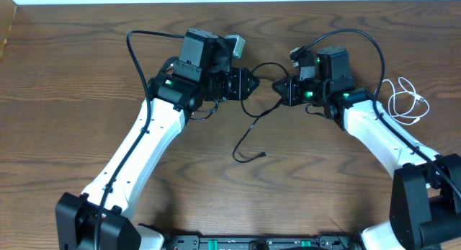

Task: Untangle cables

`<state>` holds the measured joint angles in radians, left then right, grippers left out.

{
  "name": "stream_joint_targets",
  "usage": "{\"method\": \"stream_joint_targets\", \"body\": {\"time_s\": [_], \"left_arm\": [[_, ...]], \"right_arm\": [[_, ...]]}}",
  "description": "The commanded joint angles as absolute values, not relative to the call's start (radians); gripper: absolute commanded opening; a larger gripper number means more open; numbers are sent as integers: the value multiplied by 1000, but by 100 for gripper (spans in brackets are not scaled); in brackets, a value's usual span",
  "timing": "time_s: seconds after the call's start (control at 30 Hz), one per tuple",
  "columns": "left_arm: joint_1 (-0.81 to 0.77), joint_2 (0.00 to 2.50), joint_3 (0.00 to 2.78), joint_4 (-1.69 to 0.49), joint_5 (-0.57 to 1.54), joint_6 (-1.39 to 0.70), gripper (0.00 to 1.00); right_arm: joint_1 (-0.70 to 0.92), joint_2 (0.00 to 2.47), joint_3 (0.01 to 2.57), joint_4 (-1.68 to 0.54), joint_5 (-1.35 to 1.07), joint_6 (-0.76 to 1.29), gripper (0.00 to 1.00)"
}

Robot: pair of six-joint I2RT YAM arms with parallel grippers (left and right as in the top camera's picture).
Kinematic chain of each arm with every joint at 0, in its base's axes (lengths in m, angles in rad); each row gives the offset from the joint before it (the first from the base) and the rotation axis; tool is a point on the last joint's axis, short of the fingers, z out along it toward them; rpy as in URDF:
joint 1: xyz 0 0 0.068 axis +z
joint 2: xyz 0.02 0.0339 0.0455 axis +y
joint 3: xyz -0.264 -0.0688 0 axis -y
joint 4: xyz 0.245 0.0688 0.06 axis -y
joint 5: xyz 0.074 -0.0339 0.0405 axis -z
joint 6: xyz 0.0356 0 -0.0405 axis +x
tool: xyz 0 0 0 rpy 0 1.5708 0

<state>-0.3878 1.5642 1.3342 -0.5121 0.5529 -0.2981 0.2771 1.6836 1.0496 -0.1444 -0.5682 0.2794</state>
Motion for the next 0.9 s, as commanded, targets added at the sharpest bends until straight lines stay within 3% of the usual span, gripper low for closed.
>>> {"method": "stream_joint_targets", "body": {"time_s": [0.0,0.2,0.33,0.5,0.67,0.8,0.83,0.87], "left_arm": [[-386,1586,1337,-511,491,-281,45],[-385,1650,1337,-539,312,-282,44],[-385,1662,1337,-583,45,-282,20],[-378,1662,1337,-659,-300,-331,19],[-344,1662,1337,-693,-384,-359,19],[-329,1662,1337,-673,-171,-305,30],[-329,1662,1337,-646,6,-198,45],[-329,1662,1337,-633,111,-141,52]], "right_arm": [[277,1683,1050,-125,-709,264,1],[277,1683,1050,-131,-661,263,1],[277,1683,1050,-184,-450,260,1],[276,1683,1050,-255,-174,260,1],[276,1683,1050,-277,-90,260,1],[276,1683,1050,-249,-237,220,1],[276,1683,1050,-231,-317,220,1],[275,1683,1051,-220,-368,220,1]]}}
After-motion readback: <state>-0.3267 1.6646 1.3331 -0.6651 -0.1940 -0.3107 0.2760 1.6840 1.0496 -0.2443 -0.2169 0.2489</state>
